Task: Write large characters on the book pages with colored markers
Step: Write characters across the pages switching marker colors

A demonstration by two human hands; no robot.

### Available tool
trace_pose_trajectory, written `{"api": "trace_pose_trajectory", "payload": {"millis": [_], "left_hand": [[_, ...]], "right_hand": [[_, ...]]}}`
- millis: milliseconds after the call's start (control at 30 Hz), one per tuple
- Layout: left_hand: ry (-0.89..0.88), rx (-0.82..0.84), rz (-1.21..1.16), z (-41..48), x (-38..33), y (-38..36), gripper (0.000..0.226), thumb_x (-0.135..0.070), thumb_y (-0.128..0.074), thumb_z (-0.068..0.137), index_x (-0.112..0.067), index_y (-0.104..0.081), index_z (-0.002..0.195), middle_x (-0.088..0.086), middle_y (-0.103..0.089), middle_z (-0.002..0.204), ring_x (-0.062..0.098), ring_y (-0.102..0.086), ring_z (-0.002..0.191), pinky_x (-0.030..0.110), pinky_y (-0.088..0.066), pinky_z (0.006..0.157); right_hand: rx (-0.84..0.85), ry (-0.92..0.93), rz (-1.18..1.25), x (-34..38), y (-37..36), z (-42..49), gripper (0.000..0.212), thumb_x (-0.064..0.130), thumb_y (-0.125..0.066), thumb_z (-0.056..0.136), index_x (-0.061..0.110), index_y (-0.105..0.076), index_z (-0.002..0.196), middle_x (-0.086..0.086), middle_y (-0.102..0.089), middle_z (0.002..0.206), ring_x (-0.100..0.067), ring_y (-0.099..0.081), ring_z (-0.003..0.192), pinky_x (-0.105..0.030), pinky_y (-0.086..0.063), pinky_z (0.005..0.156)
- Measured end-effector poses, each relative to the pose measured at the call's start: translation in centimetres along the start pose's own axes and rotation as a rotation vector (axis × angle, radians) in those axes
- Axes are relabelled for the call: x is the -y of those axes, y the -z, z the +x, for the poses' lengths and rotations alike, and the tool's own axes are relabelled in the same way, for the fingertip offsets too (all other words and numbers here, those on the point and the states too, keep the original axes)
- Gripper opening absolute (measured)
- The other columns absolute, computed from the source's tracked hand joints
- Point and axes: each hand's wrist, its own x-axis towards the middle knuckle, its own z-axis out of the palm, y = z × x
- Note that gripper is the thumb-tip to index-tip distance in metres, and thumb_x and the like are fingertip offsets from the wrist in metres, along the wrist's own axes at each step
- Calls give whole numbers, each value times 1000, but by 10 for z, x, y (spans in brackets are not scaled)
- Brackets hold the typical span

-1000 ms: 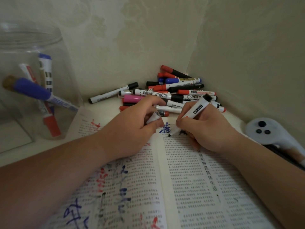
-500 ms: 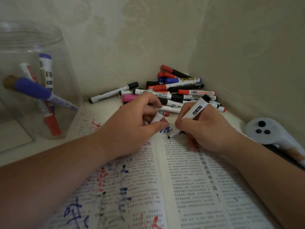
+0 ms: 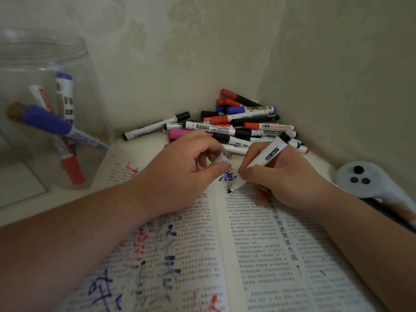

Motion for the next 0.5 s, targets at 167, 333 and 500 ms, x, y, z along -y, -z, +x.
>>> {"api": "trace_pose_trajectory", "payload": {"millis": [167,333,500], "left_hand": [[66,6,-83,-1,-1,-1,25,-28,-71,91,-44,-59,106,-18,-62,89,3,-59,86,14,-47,73],[85,15,-68,-1,-3,0,28,-22,-69,93,-46,-58,105,-19,-64,92,1,-60,92,11,-47,76],[89,47,-59,-3,-3,1,26,-24,-73,89,-46,-60,93,-20,-65,90,5,-62,82,11,-46,68]], "right_hand": [[49,8,-21,6,0,-2,12,3,-77,82,6,-73,71,-1,-60,54,-31,-45,50,-39,-45,51],[3,-11,-48,5,2,-1,33,-2,-70,84,19,-70,58,8,-55,48,-18,-43,43,-33,-44,46],[59,29,-40,7,1,-2,17,10,-74,77,19,-73,62,1,-55,50,-26,-44,47,-37,-44,47]]}}
